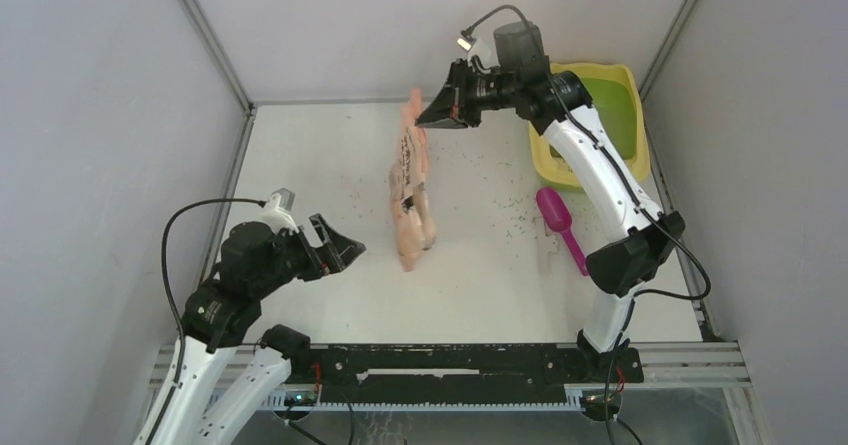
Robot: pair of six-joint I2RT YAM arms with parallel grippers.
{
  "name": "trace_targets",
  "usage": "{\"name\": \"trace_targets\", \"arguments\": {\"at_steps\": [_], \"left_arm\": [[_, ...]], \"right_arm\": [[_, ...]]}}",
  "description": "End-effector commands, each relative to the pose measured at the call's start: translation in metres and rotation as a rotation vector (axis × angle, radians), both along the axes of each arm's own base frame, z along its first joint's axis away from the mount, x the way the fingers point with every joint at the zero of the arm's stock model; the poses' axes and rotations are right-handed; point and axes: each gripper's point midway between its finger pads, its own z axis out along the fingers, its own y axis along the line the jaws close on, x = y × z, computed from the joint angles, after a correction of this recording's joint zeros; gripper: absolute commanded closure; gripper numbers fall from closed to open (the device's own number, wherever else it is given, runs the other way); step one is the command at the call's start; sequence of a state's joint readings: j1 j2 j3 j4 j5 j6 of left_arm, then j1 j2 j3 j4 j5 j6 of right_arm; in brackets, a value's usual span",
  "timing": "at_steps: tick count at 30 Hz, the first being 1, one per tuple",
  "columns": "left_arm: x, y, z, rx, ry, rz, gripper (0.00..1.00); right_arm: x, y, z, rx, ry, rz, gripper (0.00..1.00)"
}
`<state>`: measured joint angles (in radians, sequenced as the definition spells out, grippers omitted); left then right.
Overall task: Fill the litter box with clean litter
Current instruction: Close the cat litter bag at the center of the board.
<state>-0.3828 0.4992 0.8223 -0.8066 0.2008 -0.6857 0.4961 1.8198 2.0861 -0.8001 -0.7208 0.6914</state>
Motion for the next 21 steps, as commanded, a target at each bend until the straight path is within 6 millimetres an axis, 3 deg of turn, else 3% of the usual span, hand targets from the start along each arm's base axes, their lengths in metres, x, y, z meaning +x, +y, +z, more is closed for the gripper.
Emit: {"name": "trace_targets", "arguments": {"at_steps": [1,6,10,13,21], "left_arm": [[0.006,-0.001,-0.003,-0.012,0.005,0.012,0.00],[0.010,0.008,0.003,0.028,0.010,0.054,0.00],[0.012,0.008,0.006,0.033,0.025,0.063,0.00],[0.011,0.011,0.000,0.042,0.052,0.083,0.00],[0.021,0.003,-0.056,0.023,0.177,0.110,0.00]], "right_arm": [[-0.040,-0.022,0.089,0.136,-0.164,0.072,1.00],[-0.045,-0.036,0.105,0.184,-0.183,0.109,1.00],[-0.041,-0.039,0.091,0.146,-0.180,0.120,1.00],[-0.033,-0.028,0.057,0.090,-0.141,0.145,1.00],[-0.004,0.032,-0.076,-0.007,0.048,0.241,1.00]]}}
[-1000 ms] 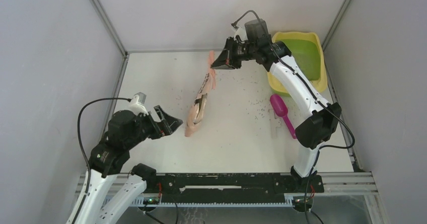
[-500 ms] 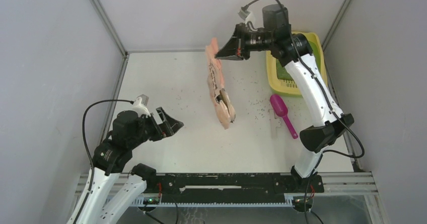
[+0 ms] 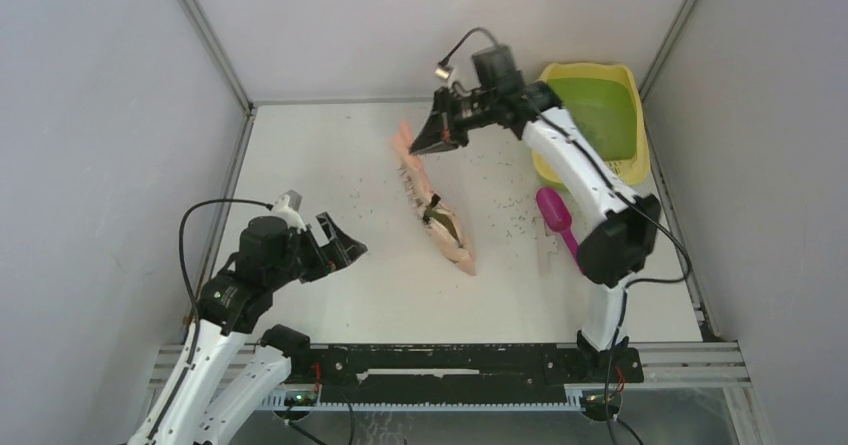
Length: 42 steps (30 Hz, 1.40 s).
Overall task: Fill the litter box with clean litter
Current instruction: Close the cat litter bag at the center of the board.
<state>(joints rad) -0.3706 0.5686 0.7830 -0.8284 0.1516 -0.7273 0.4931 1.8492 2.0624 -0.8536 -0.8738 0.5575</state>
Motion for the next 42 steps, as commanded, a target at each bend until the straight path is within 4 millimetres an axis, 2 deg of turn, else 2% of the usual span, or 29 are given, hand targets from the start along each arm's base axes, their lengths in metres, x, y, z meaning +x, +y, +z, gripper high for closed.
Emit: {"name": "trace_targets", "arguments": {"at_steps": [1,3,6,7,8,9,11,15,18,21,24,27,30,32,34,36,38,42], "left_arm": [[0.015,-0.003,-0.031,-0.004,0.061,0.041,0.00],[0.022,-0.003,-0.052,0.041,0.119,0.047,0.00],[0.029,-0.009,-0.072,0.064,0.173,0.022,0.00],[0.033,-0.013,-0.074,0.055,0.172,0.018,0.00],[0.035,-0.015,-0.076,0.049,0.172,0.016,0.00],[0.038,-0.016,-0.076,0.045,0.170,0.018,0.00],[0.043,-0.019,-0.076,0.040,0.171,0.015,0.00],[0.048,-0.021,-0.069,0.054,0.166,0.000,0.00],[0.050,-0.023,-0.064,0.049,0.158,-0.001,0.00],[0.050,-0.026,-0.061,0.024,0.148,0.004,0.00],[0.049,-0.032,-0.060,-0.010,0.136,0.010,0.00],[0.050,-0.038,-0.060,-0.039,0.124,0.021,0.00],[0.051,-0.044,-0.062,-0.055,0.122,0.024,0.00],[0.052,-0.047,-0.062,-0.064,0.117,0.028,0.00],[0.052,-0.050,-0.061,-0.071,0.113,0.027,0.00],[0.052,-0.052,-0.061,-0.073,0.113,0.026,0.00],[0.051,-0.052,-0.060,-0.075,0.109,0.023,0.00],[0.052,-0.052,-0.058,-0.075,0.101,0.022,0.00]], "right_arm": [[0.022,0.035,-0.070,-0.016,0.060,0.073,1.00],[0.028,0.041,-0.087,-0.012,0.092,0.090,1.00],[0.026,0.047,-0.078,0.020,0.063,0.120,0.98],[0.024,0.045,-0.070,0.031,0.042,0.132,0.83],[0.021,0.042,-0.064,0.036,0.024,0.141,0.76],[0.020,0.038,-0.059,0.035,0.003,0.141,0.72],[0.020,0.023,-0.055,0.006,-0.026,0.109,0.64],[0.022,-0.020,-0.054,-0.033,-0.065,-0.016,0.53],[0.013,-0.053,-0.078,-0.090,-0.044,-0.136,0.53],[-0.010,-0.071,-0.105,-0.137,-0.011,-0.174,0.54],[-0.041,-0.071,-0.135,-0.215,0.033,-0.117,0.55],[-0.057,-0.060,-0.162,-0.237,0.084,-0.103,0.56],[-0.077,-0.030,-0.185,-0.261,0.129,-0.020,0.57],[-0.097,-0.008,-0.201,-0.274,0.157,0.049,0.58],[-0.106,0.004,-0.213,-0.257,0.187,0.066,0.59],[-0.109,0.000,-0.221,-0.243,0.208,0.039,0.59],[-0.104,-0.009,-0.211,-0.217,0.188,0.003,0.59],[-0.090,-0.042,-0.192,-0.212,0.148,-0.075,0.59]]}}
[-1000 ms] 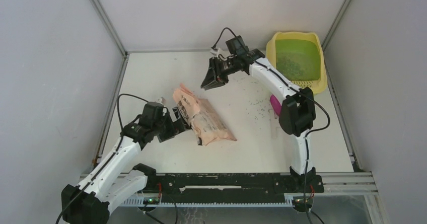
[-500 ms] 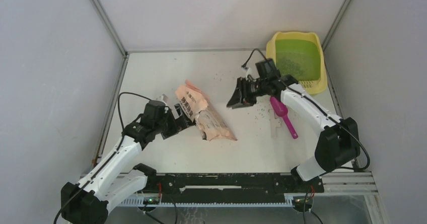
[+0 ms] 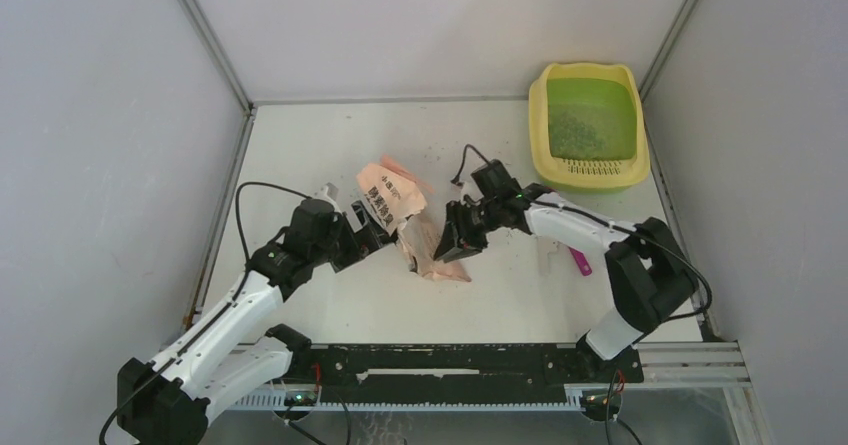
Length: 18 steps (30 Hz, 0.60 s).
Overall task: Fill the litter box with clean litter
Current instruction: Close the cat litter bag at the center of the board.
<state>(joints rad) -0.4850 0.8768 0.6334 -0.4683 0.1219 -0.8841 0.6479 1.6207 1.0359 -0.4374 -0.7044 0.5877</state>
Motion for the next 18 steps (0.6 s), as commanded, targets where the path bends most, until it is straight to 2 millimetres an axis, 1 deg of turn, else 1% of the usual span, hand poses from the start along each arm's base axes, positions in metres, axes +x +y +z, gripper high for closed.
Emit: {"name": "trace_targets", "arguments": {"at_steps": [1,4,6,7,8,10,12,13,14,18], "left_arm": [[0.009,-0.003,0.007,-0.028,-0.050,0.020,0.00],[0.009,-0.003,0.009,-0.029,-0.056,0.022,0.00],[0.010,-0.002,0.012,-0.030,-0.063,0.027,0.00],[0.010,-0.001,0.014,-0.031,-0.069,0.030,0.00],[0.010,-0.001,0.016,-0.035,-0.075,0.033,0.00],[0.010,-0.001,0.020,-0.041,-0.087,0.036,0.00],[0.011,-0.001,0.022,-0.036,-0.087,0.034,0.00],[0.011,-0.001,0.022,-0.031,-0.083,0.032,0.00],[0.011,-0.001,0.021,-0.027,-0.078,0.027,0.00],[0.012,-0.003,0.019,-0.023,-0.066,0.021,0.00]], "right_arm": [[0.030,-0.024,0.055,0.106,-0.159,-0.105,0.59],[0.028,-0.035,0.066,0.156,-0.151,-0.132,0.59],[0.019,-0.032,0.072,0.179,-0.190,-0.114,0.59],[0.012,-0.027,0.076,0.187,-0.238,-0.082,0.61],[0.006,-0.023,0.081,0.187,-0.309,-0.052,0.66],[-0.007,-0.016,0.087,0.157,-0.514,0.008,0.68],[-0.013,-0.017,0.085,0.110,-0.708,0.021,0.66],[-0.016,-0.017,0.085,0.113,-0.770,0.021,0.64],[-0.018,-0.023,0.081,0.109,-0.825,0.005,0.61],[-0.019,-0.029,0.071,0.117,-0.928,0.007,0.56]]}}
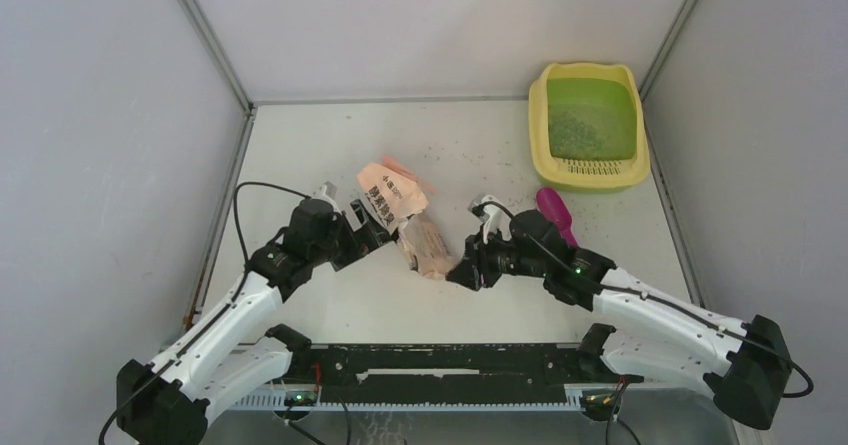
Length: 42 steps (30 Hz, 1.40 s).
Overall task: Fill the litter box with clean litter
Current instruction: Close the cat litter bag at the center of the board.
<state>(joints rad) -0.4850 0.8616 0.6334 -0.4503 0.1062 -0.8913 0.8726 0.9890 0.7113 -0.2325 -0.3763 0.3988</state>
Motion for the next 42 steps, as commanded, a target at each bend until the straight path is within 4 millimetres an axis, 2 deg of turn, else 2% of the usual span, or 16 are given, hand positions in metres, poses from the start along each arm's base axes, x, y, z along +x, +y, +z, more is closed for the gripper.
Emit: {"name": "trace_targets", "arguments": {"at_steps": [1,7,12,19,21,23,25,26,29,31,35,42], "left_arm": [[0.008,-0.003,0.012,-0.011,-0.035,0.004,0.00],[0.010,-0.003,0.013,-0.006,-0.038,0.004,0.00],[0.010,-0.003,0.015,-0.002,-0.039,0.002,0.00],[0.010,-0.002,0.014,0.016,-0.028,-0.001,0.00],[0.010,-0.001,0.014,0.019,-0.030,0.001,0.00],[0.010,-0.001,0.013,0.021,-0.028,0.002,0.00],[0.010,-0.002,0.012,0.021,-0.025,0.000,0.00],[0.010,-0.002,0.012,0.020,-0.023,-0.002,0.00],[0.011,-0.003,0.012,0.021,-0.021,-0.006,0.00],[0.011,-0.003,0.013,0.021,-0.026,-0.007,0.00],[0.010,-0.003,0.012,0.022,-0.026,-0.008,0.00],[0.010,-0.003,0.011,0.024,-0.022,-0.008,0.00]], "right_arm": [[0.037,-0.007,-0.001,-0.012,-0.272,-0.099,0.55],[0.044,0.004,-0.015,-0.068,-0.389,-0.058,0.51],[0.039,0.016,-0.027,-0.098,-0.434,0.014,0.48],[0.028,0.033,-0.022,-0.068,-0.503,0.099,0.43],[0.025,0.036,-0.021,-0.074,-0.523,0.127,0.38],[0.022,0.039,-0.023,-0.078,-0.527,0.158,0.21],[0.018,0.042,-0.025,-0.084,-0.522,0.187,0.17],[0.017,0.043,-0.026,-0.088,-0.521,0.196,0.05],[0.018,0.046,-0.033,-0.117,-0.519,0.202,0.03],[0.023,0.047,-0.036,-0.141,-0.525,0.181,0.08],[0.031,0.046,-0.037,-0.167,-0.527,0.143,0.33],[0.040,0.038,-0.019,-0.172,-0.562,0.069,0.65]]}}
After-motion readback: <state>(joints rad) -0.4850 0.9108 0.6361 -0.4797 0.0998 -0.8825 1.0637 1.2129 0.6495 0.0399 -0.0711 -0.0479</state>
